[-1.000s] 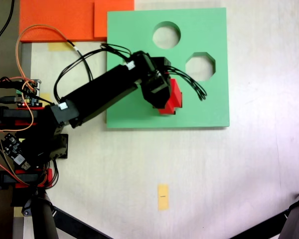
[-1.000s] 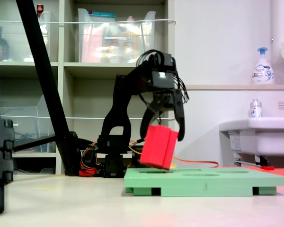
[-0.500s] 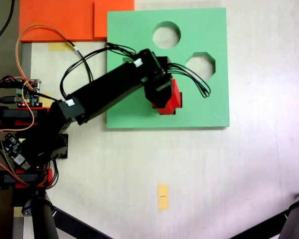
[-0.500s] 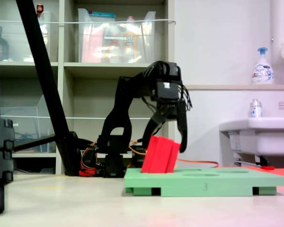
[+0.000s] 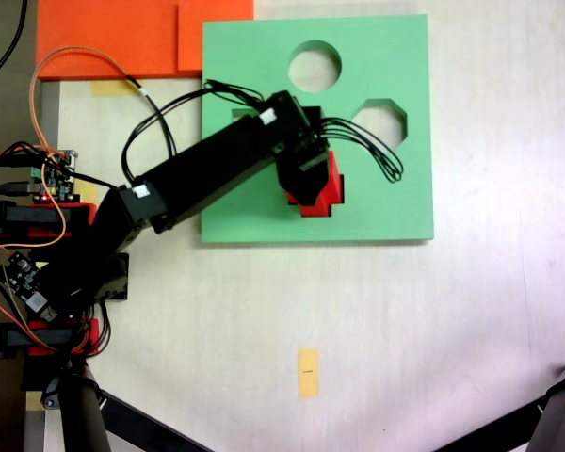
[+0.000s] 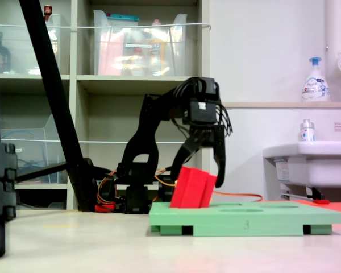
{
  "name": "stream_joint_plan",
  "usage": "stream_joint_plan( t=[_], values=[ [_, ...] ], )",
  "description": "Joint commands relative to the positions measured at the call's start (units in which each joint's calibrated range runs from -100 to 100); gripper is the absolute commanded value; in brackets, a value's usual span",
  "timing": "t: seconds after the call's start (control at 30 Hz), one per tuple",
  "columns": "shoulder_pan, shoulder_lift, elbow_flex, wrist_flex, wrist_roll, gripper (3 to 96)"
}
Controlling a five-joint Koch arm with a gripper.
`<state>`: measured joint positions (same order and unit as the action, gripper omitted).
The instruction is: Put the cross columnar block into the corresponding hole
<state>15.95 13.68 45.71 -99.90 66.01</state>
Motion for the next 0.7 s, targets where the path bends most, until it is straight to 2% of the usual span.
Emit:
stream_joint_plan(
  t=[0.03,0.3,0.43,0.7],
  values=[
    [0.39,1.96,0.75,-0.1,0.15,56.3],
    [-0.24,0.98,0.45,-0.1,-0.63,95.5],
    [-0.15,-5.16,0.55,-0.1,-1.07,95.5],
    [-0.44,-37.98,12.81,-0.1,-8.25,95.2]
  ],
)
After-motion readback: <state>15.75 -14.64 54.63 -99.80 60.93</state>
